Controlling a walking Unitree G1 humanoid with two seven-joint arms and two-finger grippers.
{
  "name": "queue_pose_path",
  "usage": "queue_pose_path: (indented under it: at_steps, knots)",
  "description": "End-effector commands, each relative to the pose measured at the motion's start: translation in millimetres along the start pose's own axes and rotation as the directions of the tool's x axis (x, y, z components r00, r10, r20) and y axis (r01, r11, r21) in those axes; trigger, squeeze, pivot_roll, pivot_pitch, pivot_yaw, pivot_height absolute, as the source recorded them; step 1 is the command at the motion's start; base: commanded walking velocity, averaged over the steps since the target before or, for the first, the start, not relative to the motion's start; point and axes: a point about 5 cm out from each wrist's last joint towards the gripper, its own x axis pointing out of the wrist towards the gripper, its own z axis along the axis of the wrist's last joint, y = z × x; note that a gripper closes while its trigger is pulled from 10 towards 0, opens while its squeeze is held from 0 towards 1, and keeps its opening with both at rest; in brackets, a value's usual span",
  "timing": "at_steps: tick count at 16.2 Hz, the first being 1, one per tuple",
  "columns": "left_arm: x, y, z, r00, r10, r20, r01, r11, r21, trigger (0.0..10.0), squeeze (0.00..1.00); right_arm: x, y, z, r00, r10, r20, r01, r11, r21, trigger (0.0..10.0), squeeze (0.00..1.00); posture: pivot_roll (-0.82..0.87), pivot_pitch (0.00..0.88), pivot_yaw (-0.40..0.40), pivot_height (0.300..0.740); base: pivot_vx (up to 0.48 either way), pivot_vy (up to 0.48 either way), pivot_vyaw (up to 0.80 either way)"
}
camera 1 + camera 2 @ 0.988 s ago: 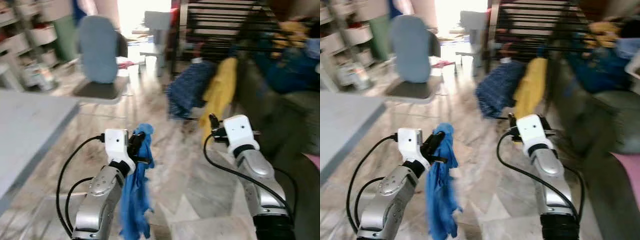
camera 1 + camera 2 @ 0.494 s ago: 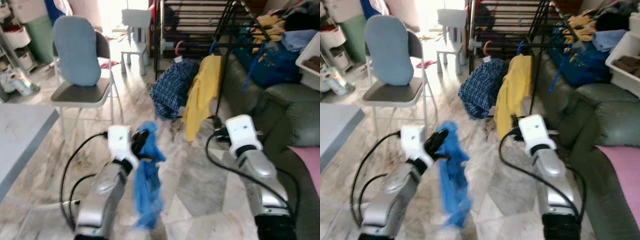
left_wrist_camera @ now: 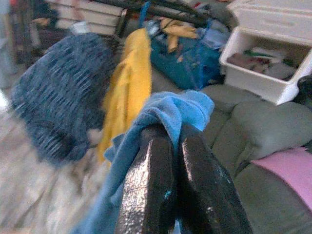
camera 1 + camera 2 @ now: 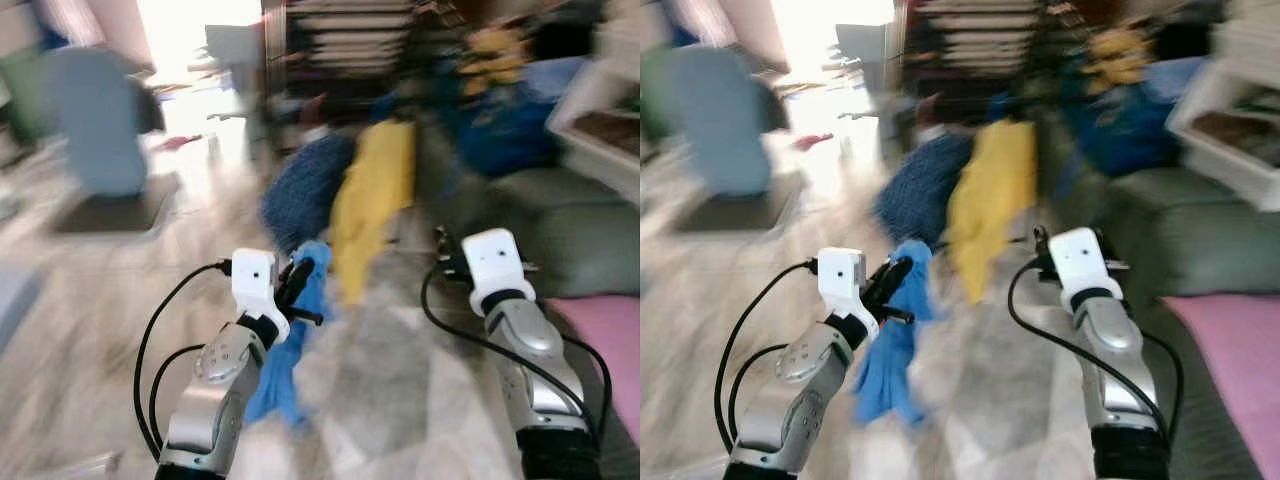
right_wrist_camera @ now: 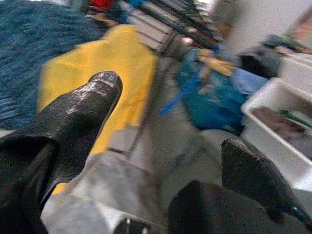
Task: Hang hanger
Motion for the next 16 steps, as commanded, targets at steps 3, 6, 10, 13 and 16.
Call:
queue_pose_path:
  at_steps: [3, 6, 10, 13, 16]
  knots:
    - [1.0, 2.4, 7.2, 1.000, 0.001, 0.031, -0.002, 1.000, 0.018, 10.0, 0.00, 2.9, 9.5, 7.3, 0.999, 0.025, 0.031, -0.025, 1.000, 0.008, 10.0, 0.00, -0.12, 0.000, -0.008, 0.740, 0.394, 0.000, -0.80]
    - [-9.9, 23.1, 3.7, 0.995, 0.098, 0.026, -0.099, 0.993, 0.068, 10.0, 0.00, -3.9, 3.1, 4.5, 1.000, -0.001, 0.027, 0.001, 1.000, 0.020, 10.0, 0.00, -0.12, 0.000, 0.020, 0.740, 0.383, 0.000, 0.00]
    - [-32.7, 52.3, 0.2, 0.973, 0.230, 0.017, -0.230, 0.963, 0.137, 10.0, 0.00, -28.5, 7.2, -18.6, 0.993, 0.081, -0.085, -0.073, 0.993, 0.091, 10.0, 0.00, -0.11, 0.000, 0.031, 0.740, 0.340, 0.000, 0.00]
    - [-46.7, 70.6, -8.2, 0.932, 0.363, 0.019, -0.357, 0.905, 0.233, 10.0, 0.00, -45.3, 6.4, -29.1, 0.969, 0.203, -0.141, -0.194, 0.978, 0.080, 10.0, 0.00, -0.11, 0.000, 0.030, 0.740, 0.000, 0.000, 0.00]
    - [-40.7, 69.8, -10.9, 0.923, 0.383, 0.040, -0.379, 0.886, 0.267, 10.0, 0.00, -38.0, 4.1, -21.2, 0.965, 0.229, -0.127, -0.220, 0.972, 0.081, 10.0, 0.00, -0.11, 0.000, 0.031, 0.740, 0.000, 0.000, 0.00]
